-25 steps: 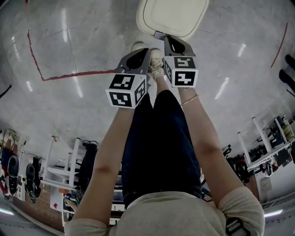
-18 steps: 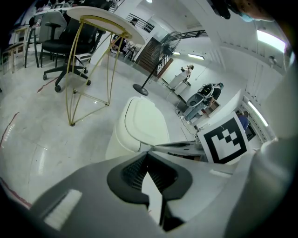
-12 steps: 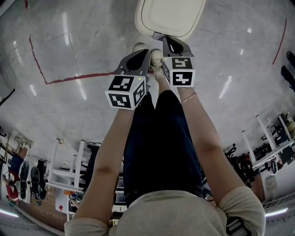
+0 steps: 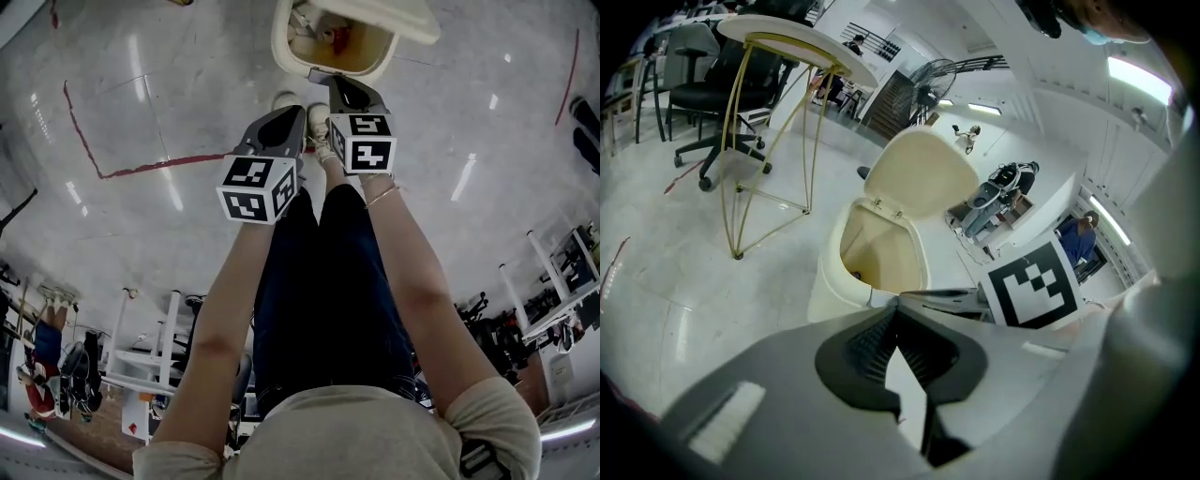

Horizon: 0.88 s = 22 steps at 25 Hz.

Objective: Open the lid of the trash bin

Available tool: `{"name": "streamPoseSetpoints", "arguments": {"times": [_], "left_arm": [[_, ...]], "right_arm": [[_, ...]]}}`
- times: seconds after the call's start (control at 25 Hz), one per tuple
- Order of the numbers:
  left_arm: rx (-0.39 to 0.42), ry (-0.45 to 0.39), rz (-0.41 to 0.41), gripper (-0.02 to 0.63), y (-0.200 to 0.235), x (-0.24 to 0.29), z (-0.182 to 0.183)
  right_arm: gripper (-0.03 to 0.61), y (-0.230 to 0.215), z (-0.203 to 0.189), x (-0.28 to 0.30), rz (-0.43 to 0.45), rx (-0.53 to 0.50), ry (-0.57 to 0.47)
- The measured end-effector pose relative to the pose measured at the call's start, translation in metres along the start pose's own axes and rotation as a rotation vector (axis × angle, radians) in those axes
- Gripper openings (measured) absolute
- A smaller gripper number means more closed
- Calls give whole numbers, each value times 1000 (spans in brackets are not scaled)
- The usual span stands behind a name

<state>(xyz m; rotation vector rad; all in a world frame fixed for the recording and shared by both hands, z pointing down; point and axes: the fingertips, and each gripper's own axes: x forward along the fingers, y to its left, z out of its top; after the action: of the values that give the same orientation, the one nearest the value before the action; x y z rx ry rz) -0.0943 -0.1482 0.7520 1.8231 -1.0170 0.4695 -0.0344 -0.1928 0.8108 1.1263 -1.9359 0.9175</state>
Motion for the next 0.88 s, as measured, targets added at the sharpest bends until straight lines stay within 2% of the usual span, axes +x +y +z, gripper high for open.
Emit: {"name": "streamPoseSetpoints", "arguments": {"times": [0.12,0.24,0.4,0.6,0.76,0.88], "left_arm": [[3,-8,2,9,-1,-3,5],[14,-15,1,9,-5,-8,13],[42,-24,-8,9,-15,-15,26],[72,-30,-15,9,-34,-28,47],[118,-36,-26,9,-55,-44,66],[146,-36,-33,9,-71,-57,78]], "right_arm": [[7,-1,1,1,9,33,15],[8,-4,1,3,62,112,73],[8,-9,7,-3,129,134,152],[8,-11,40,-44,157,122,76],[8,6,60,-86,215,136,13],[8,20,75,-118,223,109,-39]]}}
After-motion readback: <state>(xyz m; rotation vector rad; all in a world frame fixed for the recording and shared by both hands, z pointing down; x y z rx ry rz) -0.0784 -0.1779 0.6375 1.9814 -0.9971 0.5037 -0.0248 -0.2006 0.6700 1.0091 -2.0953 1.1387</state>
